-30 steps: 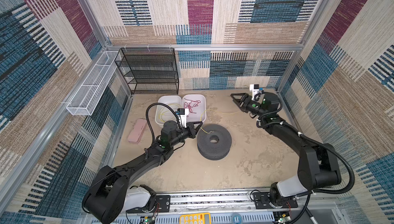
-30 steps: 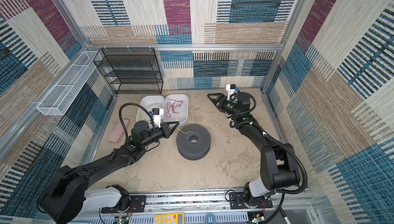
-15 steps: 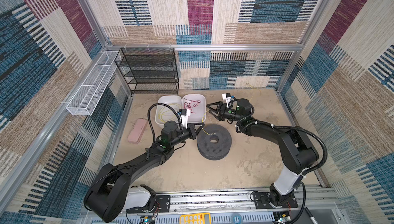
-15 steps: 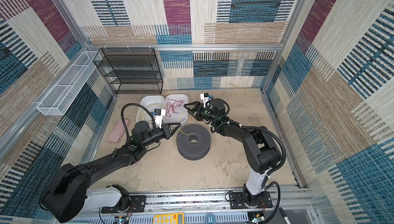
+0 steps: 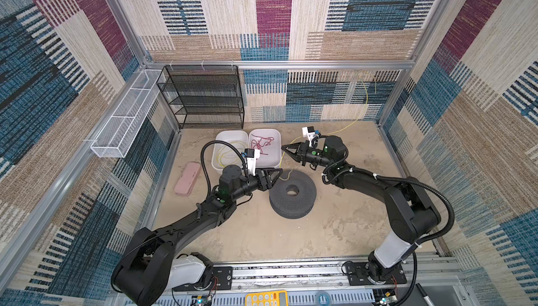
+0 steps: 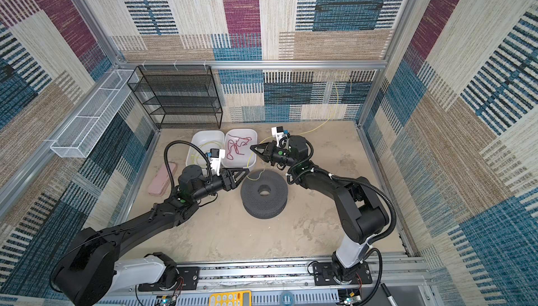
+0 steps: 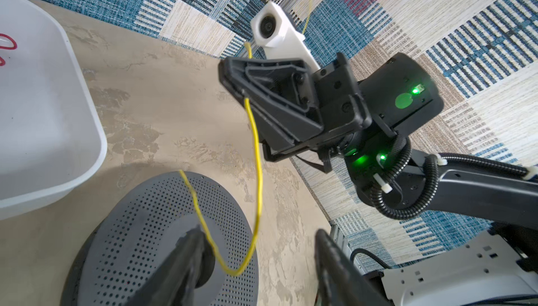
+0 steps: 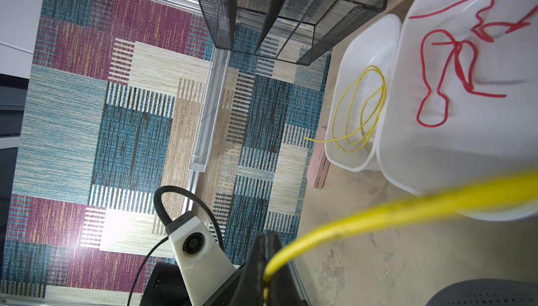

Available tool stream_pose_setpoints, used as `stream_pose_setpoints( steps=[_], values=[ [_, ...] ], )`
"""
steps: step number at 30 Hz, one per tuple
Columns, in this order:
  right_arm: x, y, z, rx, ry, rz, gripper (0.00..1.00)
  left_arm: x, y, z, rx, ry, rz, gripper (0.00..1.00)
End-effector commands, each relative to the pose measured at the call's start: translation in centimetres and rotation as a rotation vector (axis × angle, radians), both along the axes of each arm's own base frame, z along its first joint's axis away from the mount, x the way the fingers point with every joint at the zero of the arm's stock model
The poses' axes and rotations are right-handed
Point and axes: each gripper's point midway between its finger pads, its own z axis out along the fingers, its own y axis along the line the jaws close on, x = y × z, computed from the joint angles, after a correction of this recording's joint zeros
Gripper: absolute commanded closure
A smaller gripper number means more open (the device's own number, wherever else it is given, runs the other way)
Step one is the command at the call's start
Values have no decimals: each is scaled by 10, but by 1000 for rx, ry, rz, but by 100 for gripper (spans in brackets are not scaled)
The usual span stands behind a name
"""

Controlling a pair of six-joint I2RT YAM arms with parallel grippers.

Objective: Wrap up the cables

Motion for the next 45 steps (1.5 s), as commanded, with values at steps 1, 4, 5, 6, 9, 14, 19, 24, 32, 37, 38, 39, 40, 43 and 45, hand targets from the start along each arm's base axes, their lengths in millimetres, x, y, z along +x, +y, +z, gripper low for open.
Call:
stream_pose_setpoints(
  steps=[1,4,5,6,9,14,19,24,32,37,38,39,40,43,45],
  values=[
    [0,-5,17,10,-48,-38,100,-3,8,-5,3,-55,30,31],
    [0,-8,26,21,-54,-54,100,-6,14,-19,-1,-50,63,31],
    [-1,-9,28,25,-54,-58,100,-7,13,-21,2,-60,64,31],
    [-1,-9,30,29,-55,-59,100,-9,12,-21,7,-78,61,31],
    [-2,-10,35,43,-53,-64,100,-14,-1,-21,44,-136,36,31],
    [-4,-13,39,59,-45,-78,100,-16,-19,-23,89,-264,63,29],
    [-8,-16,46,66,-51,-78,100,4,-10,-32,103,-316,228,32],
    [-14,-20,50,56,-60,-86,100,18,8,-34,78,-345,368,38],
    [-18,-22,50,51,-59,-88,100,19,0,-24,161,-432,348,36],
    [-20,-23,52,60,-59,-84,100,24,-6,-18,262,-530,335,40],
    [-21,-22,52,61,-62,-81,100,23,-10,-17,279,-550,318,42],
    [-21,-22,51,59,-59,-79,100,24,-11,-16,291,-561,312,45],
    [-22,-22,51,58,-57,-76,100,25,-13,-16,304,-568,306,50],
    [-23,-23,51,59,-56,-77,100,29,-15,-17,326,-587,307,69],
    [-23,-23,52,56,-61,-80,100,29,-15,-18,324,-592,309,79]
  ],
)
